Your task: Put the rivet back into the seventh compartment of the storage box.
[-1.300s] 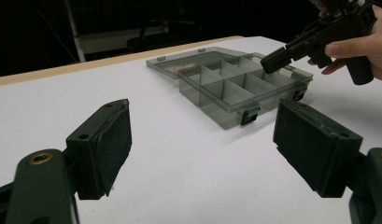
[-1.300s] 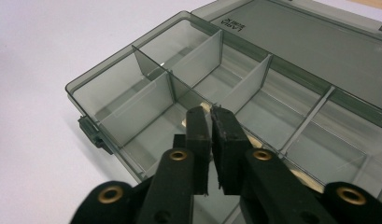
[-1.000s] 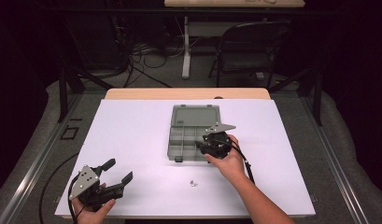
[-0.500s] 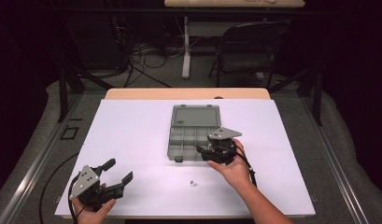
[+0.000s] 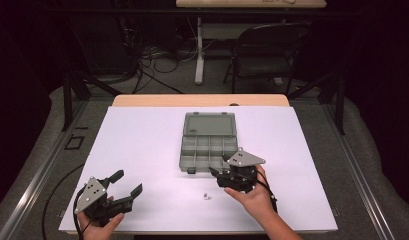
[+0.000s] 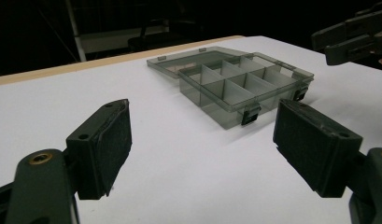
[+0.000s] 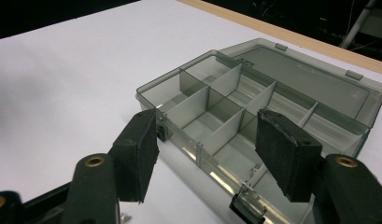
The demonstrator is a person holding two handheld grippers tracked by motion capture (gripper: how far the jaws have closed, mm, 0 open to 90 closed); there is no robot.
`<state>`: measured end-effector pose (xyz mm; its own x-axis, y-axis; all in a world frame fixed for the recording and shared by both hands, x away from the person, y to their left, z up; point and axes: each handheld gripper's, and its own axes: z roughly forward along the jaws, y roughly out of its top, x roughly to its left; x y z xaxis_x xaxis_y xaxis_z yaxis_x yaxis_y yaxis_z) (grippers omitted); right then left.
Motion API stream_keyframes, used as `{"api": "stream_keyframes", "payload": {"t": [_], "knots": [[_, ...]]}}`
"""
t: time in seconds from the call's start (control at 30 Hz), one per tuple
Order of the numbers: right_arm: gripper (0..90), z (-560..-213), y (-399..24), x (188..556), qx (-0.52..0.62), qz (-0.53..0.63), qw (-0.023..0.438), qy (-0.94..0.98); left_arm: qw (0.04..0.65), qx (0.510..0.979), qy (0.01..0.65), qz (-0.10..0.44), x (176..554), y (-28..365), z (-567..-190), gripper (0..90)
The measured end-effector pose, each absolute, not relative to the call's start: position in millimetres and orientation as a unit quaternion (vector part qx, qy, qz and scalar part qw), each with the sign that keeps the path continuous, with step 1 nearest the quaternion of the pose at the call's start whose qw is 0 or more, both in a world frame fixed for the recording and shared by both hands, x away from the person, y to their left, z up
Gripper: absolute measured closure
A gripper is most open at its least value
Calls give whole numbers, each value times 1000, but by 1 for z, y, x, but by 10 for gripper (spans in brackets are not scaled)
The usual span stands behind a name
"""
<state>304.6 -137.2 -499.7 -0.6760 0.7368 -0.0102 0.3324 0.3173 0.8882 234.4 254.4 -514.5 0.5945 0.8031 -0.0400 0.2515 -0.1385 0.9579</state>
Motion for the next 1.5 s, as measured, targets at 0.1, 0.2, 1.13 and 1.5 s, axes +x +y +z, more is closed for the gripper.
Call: {"api": "stream_keyframes", "payload": {"t": [0.1, 0.2, 1.13, 1.5], "knots": [[387, -503, -138, 298, 338, 479, 215, 782, 541, 710, 371, 254, 234, 254, -514, 193], [387, -507, -138, 292, 336, 479, 214, 782, 541, 710, 371, 255, 234, 255, -514, 193], [552, -546, -124, 270, 345, 467, 171, 796, 542, 711, 369, 255, 234, 255, -514, 194], [674, -560, -109, 267, 335, 446, 150, 816, 543, 711, 367, 255, 234, 254, -515, 194]]}}
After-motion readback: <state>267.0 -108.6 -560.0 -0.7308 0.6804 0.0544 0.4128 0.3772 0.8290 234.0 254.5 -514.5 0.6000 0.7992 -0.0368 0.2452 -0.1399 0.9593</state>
